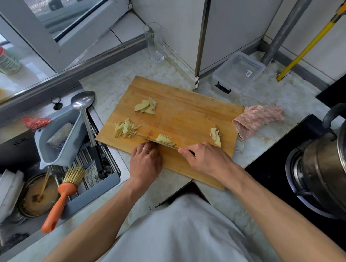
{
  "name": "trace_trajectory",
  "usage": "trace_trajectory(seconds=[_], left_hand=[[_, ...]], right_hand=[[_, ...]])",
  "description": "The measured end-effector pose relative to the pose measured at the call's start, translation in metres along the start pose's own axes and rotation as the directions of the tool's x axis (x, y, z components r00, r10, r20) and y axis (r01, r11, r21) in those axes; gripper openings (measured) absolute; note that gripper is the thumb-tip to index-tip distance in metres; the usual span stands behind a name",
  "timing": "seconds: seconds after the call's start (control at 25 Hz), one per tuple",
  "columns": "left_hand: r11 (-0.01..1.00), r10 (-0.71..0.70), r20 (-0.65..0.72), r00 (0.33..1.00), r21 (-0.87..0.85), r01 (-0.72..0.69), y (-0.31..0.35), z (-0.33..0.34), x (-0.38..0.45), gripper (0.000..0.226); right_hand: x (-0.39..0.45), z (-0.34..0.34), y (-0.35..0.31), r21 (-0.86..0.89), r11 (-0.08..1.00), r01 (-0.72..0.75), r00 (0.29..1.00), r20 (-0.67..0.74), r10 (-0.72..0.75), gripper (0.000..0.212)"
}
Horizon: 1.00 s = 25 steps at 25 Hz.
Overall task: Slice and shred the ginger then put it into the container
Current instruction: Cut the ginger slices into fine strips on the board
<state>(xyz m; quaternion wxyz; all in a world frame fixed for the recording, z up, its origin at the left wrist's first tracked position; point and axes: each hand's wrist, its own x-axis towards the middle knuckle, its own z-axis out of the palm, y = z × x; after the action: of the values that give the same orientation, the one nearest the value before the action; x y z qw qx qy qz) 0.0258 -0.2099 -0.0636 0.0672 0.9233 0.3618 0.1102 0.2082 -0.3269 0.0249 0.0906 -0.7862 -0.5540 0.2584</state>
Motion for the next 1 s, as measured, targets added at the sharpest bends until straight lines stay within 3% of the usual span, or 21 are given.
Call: trace_trajectory(seconds=[0.68, 1.0], left_hand=[[1.000, 0.007, -0.020, 1.000, -0.008, -0.007, -0.0014, 0.0042, -0.0013, 0.034], [1.000, 0.008, -0.021, 1.000, -0.023, -0.008, -0.0007, 0.0019, -0.0016, 0.036]], right_hand=[[-0.0036, 0.0080, 0.0057, 0.039, 0.999, -0.007, 1.000, -0.021, 0.007, 0.063], [-0.0019, 0.0030, 0.0009, -0.016, 0.999, 0.028, 1.000, 0.001, -0.028, 0.055]])
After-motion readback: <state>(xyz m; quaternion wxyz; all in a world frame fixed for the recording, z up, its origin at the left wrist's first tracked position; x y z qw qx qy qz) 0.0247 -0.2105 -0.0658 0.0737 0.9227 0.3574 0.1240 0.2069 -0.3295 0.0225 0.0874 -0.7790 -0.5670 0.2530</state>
